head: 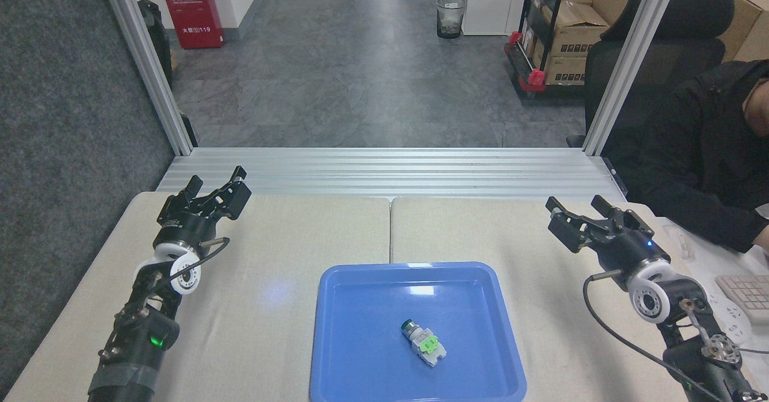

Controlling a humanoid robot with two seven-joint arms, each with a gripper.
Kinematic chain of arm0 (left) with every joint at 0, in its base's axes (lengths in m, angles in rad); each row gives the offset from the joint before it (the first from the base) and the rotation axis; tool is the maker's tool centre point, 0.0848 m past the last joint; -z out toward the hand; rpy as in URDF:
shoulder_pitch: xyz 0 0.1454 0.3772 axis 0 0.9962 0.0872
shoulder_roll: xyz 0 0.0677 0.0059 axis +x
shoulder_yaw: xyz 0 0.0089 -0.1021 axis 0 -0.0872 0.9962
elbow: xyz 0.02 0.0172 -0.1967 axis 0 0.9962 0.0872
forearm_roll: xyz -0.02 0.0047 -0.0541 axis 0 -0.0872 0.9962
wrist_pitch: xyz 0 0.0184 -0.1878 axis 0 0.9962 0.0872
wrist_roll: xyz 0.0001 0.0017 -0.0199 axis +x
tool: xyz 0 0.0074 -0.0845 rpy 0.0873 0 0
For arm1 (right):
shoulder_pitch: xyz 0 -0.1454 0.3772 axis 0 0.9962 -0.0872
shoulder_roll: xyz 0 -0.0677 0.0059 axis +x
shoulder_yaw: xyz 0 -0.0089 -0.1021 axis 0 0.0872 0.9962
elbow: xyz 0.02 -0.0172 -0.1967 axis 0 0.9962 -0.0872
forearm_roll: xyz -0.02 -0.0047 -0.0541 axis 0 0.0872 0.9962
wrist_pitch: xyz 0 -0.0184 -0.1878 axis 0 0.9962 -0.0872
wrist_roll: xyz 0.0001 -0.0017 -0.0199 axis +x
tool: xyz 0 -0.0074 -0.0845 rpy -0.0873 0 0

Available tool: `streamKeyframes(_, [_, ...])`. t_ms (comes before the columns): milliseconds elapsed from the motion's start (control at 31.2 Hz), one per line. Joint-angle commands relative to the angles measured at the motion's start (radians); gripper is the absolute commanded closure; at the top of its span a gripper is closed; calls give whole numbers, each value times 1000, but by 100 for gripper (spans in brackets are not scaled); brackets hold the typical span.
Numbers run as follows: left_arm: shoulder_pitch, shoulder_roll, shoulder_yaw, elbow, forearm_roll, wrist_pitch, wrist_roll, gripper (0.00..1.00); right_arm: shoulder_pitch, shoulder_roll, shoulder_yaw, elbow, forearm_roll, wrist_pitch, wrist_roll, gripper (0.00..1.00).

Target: Pick up switch part and place in tray

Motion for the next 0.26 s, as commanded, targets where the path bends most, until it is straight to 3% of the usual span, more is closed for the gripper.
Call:
streamKeyframes(0, [0, 0, -23, 0, 0, -1, 0, 0, -10, -62, -86, 125, 0, 3, -3, 1])
streamKeyframes(224, [0, 0, -23, 0, 0, -1, 0, 0, -7, -61, -86, 125, -2, 11, -3, 1])
